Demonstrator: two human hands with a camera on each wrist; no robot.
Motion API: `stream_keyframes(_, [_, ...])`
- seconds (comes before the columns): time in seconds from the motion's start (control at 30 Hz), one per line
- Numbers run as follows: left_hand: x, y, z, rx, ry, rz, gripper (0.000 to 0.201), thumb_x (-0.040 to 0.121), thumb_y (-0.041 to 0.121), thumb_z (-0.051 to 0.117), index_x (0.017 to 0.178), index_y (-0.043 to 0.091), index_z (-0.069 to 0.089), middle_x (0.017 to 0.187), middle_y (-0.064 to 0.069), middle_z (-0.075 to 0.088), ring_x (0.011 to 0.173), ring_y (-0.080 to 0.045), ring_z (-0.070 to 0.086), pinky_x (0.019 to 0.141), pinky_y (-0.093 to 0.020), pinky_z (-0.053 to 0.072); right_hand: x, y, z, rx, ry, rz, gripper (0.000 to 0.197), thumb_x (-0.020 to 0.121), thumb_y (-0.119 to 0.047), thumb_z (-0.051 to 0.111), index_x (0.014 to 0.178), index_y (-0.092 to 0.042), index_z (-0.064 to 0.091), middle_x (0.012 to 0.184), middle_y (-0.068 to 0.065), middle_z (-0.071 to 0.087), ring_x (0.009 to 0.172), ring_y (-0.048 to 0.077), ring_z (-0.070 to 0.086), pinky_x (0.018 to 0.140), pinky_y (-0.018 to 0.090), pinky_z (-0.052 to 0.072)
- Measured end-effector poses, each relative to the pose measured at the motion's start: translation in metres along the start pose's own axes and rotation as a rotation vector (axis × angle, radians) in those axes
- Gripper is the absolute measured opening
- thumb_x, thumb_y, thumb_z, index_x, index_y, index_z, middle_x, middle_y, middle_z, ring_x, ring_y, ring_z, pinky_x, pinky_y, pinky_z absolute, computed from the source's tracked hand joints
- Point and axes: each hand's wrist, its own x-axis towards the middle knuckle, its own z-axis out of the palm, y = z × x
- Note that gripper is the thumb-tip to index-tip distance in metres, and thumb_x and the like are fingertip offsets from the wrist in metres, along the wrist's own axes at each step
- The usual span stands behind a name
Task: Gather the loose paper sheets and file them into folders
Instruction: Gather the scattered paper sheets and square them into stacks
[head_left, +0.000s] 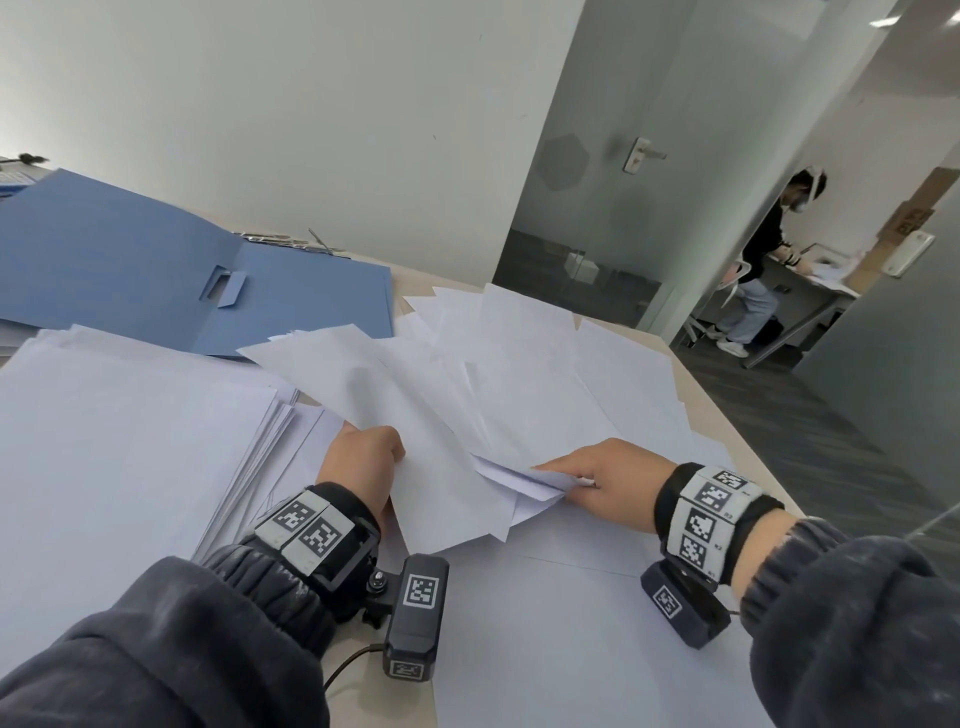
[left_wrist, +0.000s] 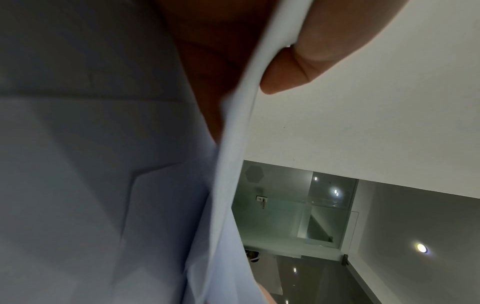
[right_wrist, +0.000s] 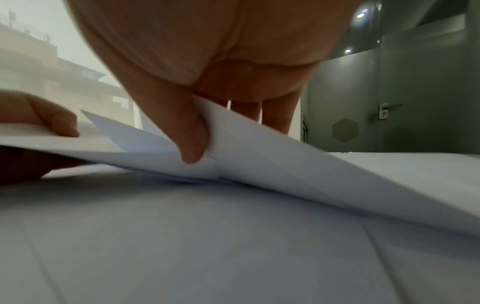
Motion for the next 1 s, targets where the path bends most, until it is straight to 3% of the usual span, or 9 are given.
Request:
stream_keyframes(0.07, [0.003, -0.001, 0.0, 0.024, 0.01, -0.005, 0.02, 0.09, -0.005, 0.05, 0.077, 0.006, 0.04, 0.07, -0.009, 0.039, 0.058, -0.022, 0.037, 0.053, -0.027, 0.024, 0.0, 0.004, -0.003, 0.119, 0.022, 0.029, 0.048, 0.097, -0.014, 0.054, 0.097, -0.06, 0.069, 0.096, -0.032, 0.07, 0.091, -0.011, 0.061, 0.087, 0.018, 0.05])
stream_keyframes(0.13, [0.002, -0.001, 0.0, 0.032, -0.01, -0.008, 0.02, 0.09, -0.006, 0.05, 0.078, 0.006, 0.04, 0.07, -0.009, 0.04, 0.058, -0.023, 0.038, 0.053, -0.027, 0.026, 0.0, 0.006, -0.006, 0.205, 0.061, 0.095, 0.032, 0.093, -0.013, 0.057, 0.084, -0.039, 0.074, 0.077, -0.013, 0.069, 0.073, 0.002, 0.059, 0.082, 0.035, 0.054])
stream_keyframes(0.23, [-0.002, -0.001, 0.003, 0.011, -0.063, -0.008, 0.019, 0.072, 0.004, 0.061, 0.081, 0.006, 0.045, 0.081, -0.016, 0.049, 0.069, -0.029, 0.05, 0.066, -0.031, 0.039, 0.002, 0.002, -0.006, 0.285, 0.148, 0.124, 0.022, 0.093, -0.014, 0.056, 0.093, -0.026, 0.075, 0.084, 0.003, 0.072, 0.075, 0.017, 0.063, 0.082, 0.04, 0.055])
stream_keyframes(0.33, [-0.005, -0.005, 0.004, -0.064, -0.131, 0.0, 0.042, 0.049, 0.014, 0.055, 0.09, 0.004, 0.053, 0.087, -0.018, 0.055, 0.08, -0.034, 0.058, 0.076, -0.043, 0.045, 0.004, -0.015, -0.002, 0.296, 0.191, 0.05, 0.037, 0.097, -0.014, 0.053, 0.095, -0.047, 0.07, 0.094, -0.01, 0.074, 0.09, 0.017, 0.069, 0.083, 0.031, 0.054])
stream_keyframes(0.57, [-0.007, -0.009, 0.006, -0.104, -0.266, 0.127, 0.05, 0.068, 0.033, 0.072, 0.116, 0.02, 0.068, 0.108, -0.005, 0.075, 0.102, -0.032, 0.07, 0.098, -0.055, 0.05, 0.004, -0.06, 0.017, 0.08, 0.103, -0.225, 0.055, 0.094, -0.006, 0.05, 0.133, -0.043, 0.062, 0.141, -0.017, 0.058, 0.131, 0.005, 0.051, 0.112, 0.022, 0.037])
stream_keyframes(0.67, [0.001, -0.014, 0.004, -0.073, -0.266, 0.116, 0.05, 0.061, 0.014, 0.068, 0.111, 0.018, 0.069, 0.102, -0.011, 0.075, 0.097, -0.039, 0.07, 0.094, -0.06, 0.051, -0.002, -0.068, 0.016, 0.095, -0.026, -0.298, 0.045, 0.094, -0.039, 0.064, 0.138, -0.046, 0.055, 0.146, -0.028, 0.049, 0.132, -0.009, 0.043, 0.111, 0.016, 0.032])
stream_keyframes(0.8, [0.003, -0.017, 0.003, -0.098, -0.253, 0.111, 0.054, 0.057, 0.007, 0.065, 0.11, 0.015, 0.068, 0.101, -0.014, 0.075, 0.095, -0.042, 0.07, 0.091, -0.062, 0.052, -0.003, -0.052, -0.004, 0.424, 0.056, -0.085, 0.057, 0.087, -0.067, 0.045, 0.133, -0.038, 0.062, 0.134, -0.025, 0.057, 0.12, -0.016, 0.048, 0.107, 0.018, 0.034])
stream_keyframes(0.9, [-0.004, -0.012, 0.002, -0.092, -0.248, 0.11, 0.049, 0.057, 0.008, 0.065, 0.104, 0.016, 0.069, 0.096, -0.013, 0.076, 0.092, -0.04, 0.071, 0.09, -0.06, 0.053, 0.013, -0.015, -0.013, 0.502, 0.26, 0.192, 0.068, 0.093, -0.066, 0.04, 0.142, -0.022, 0.054, 0.145, -0.007, 0.053, 0.133, 0.008, 0.048, 0.11, 0.026, 0.032])
stream_keyframes(1.0, [-0.005, -0.011, 0.001, -0.08, -0.26, 0.107, 0.046, 0.057, 0.01, 0.065, 0.102, 0.016, 0.07, 0.093, -0.012, 0.076, 0.09, -0.04, 0.071, 0.089, -0.059, 0.053, 0.031, 0.024, -0.012, 0.414, 0.238, 0.428, 0.063, 0.097, -0.057, 0.05, 0.149, -0.022, 0.043, 0.154, 0.003, 0.045, 0.139, 0.02, 0.045, 0.114, 0.033, 0.032])
